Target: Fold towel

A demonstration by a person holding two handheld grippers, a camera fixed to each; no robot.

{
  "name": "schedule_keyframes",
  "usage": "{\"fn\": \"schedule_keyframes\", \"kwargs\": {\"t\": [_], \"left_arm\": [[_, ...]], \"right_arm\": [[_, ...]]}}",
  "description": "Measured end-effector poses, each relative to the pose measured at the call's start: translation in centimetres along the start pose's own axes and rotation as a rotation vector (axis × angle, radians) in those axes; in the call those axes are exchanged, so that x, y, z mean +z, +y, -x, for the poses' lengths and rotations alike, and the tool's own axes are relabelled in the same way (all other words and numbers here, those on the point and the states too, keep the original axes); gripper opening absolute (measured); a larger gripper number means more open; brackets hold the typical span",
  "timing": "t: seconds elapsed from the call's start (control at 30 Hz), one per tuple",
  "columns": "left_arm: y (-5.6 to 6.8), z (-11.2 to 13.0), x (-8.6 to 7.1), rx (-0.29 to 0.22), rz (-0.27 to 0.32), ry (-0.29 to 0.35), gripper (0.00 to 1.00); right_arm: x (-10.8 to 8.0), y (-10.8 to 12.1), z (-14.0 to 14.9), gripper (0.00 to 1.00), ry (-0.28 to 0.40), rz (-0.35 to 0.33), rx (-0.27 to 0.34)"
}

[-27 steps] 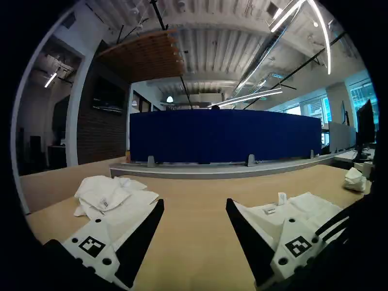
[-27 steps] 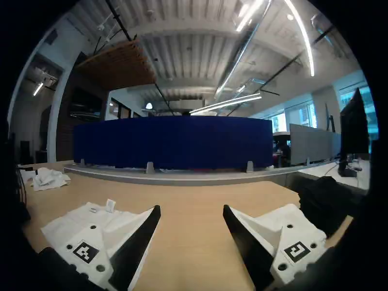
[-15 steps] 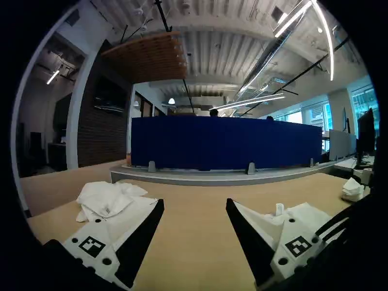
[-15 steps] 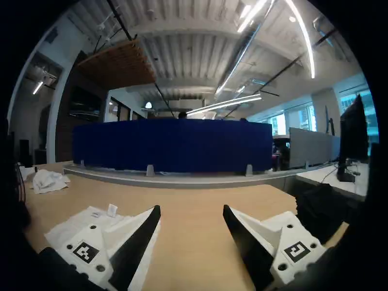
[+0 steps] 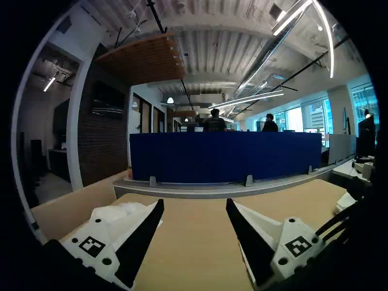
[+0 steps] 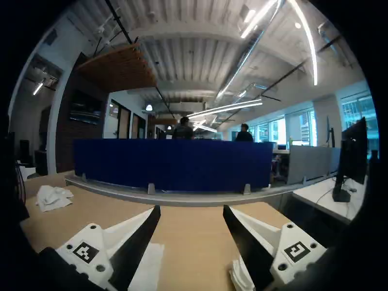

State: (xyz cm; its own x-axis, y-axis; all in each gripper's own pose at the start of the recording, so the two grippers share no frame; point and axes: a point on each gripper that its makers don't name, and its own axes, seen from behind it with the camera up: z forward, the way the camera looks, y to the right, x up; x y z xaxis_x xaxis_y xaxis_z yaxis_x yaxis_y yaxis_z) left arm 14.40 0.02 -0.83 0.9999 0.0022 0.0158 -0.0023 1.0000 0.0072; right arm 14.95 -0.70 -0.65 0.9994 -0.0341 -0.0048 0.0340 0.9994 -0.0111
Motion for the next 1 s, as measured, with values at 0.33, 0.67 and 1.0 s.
{"fn": "schedule_keyframes", "kwargs": {"t": [0.33, 0.67, 1.0], "left_arm": [[0.3, -4.0, 0.5, -0.004, 0.008, -0.029, 0.95], [2.1, -5.1, 0.6, 0.046, 0.085, -0.078, 0.95], [5.2, -3.8, 0.3, 0.079, 0.233, -0.178, 0.95]], "right_arm": [[0.0, -0.4, -4.8, 1.00, -0.011, -0.010, -0.019], [0.4, -2.5, -6.3, 1.00, -0.046, -0.096, -0.050], [-0.2, -6.4, -5.6, 1.00, -0.133, -0.251, -0.110]]}}
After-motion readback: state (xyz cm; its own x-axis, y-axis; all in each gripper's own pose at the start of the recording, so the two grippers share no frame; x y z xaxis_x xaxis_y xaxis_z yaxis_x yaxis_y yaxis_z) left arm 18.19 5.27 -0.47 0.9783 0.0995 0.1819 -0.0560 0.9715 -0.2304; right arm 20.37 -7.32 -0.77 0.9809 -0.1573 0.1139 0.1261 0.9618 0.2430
